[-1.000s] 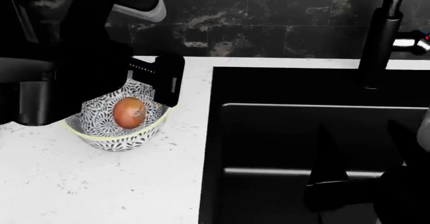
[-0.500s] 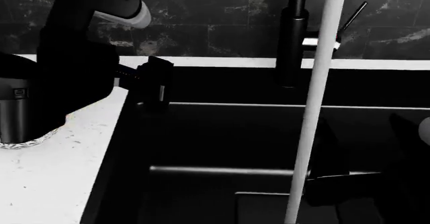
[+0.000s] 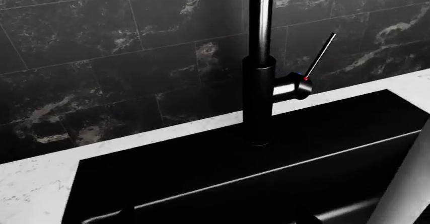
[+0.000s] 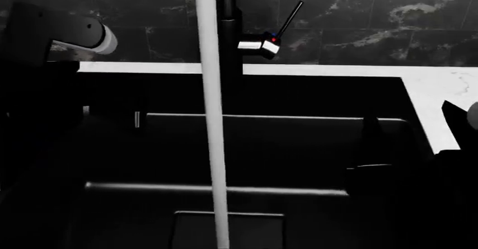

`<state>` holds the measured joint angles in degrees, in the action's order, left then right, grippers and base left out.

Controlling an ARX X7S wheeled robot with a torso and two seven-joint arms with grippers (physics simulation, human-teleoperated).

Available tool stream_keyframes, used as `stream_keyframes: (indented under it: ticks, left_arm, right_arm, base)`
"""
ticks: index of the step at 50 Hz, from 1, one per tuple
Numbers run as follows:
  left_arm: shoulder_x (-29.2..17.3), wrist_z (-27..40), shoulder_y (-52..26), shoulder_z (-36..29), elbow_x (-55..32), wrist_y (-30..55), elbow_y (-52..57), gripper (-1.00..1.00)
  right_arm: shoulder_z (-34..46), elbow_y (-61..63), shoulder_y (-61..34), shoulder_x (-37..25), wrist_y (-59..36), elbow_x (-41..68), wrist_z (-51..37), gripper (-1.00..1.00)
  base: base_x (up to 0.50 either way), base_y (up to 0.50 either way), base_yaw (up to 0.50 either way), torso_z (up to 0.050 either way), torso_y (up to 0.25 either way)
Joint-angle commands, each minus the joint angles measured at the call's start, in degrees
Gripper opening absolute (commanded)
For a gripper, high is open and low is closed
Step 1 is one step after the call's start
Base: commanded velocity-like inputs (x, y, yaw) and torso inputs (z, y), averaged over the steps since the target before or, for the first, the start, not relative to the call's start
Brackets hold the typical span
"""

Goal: Pick the broccolis and asparaguss from the sink and place them in one bowl. Place the onion in the other bowl. Then turn off the sink faucet.

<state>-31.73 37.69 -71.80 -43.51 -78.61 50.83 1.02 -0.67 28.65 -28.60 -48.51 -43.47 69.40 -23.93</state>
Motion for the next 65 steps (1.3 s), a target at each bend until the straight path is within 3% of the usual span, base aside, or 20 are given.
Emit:
stream_keyframes:
  ticks: [1,12,54,60,65]
  left_arm:
    - [-4.36,1.97,3.95,1.22,0.89,-2.41,3.76,1.00]
    - [-7.40,-0.63,6.75,2.17,3.32,-5.98,3.25,1.00]
    - [-6.30,-3.46,7.92,1.52,6.69,-9.25,-1.02,1.00]
    - [-6.41,-3.59,8.25,1.67,6.55,-9.56,-0.80,1.00]
    - [-6.28,-3.48,8.29,1.71,6.45,-9.61,-0.68,1.00]
  right_arm:
    - [2.19,-1.47,-3.26,0.63,-0.58,-1.97,0.11,1.00]
    - [1.28,-0.49,-3.85,0.78,-1.71,0.59,-3.13,1.00]
    - [4.55,-4.33,-6.00,2.98,-2.14,-2.16,-4.18,1.00]
    - [10.42,-18.09,-16.77,10.58,-5.35,-1.44,-0.16,1.00]
    - [16.08,-31.29,-24.97,15.63,-0.29,-11.37,5.64,1.00]
  base:
    - [0.00,-0.12,0.00,0.000,0.000]
    - [0.00,0.00,0.00,0.000,0.000]
    - [0.05,0.00,0.00,0.000,0.000]
    - [0.00,0.00,0.00,0.000,0.000]
    - [0.00,0.00,0.00,0.000,0.000]
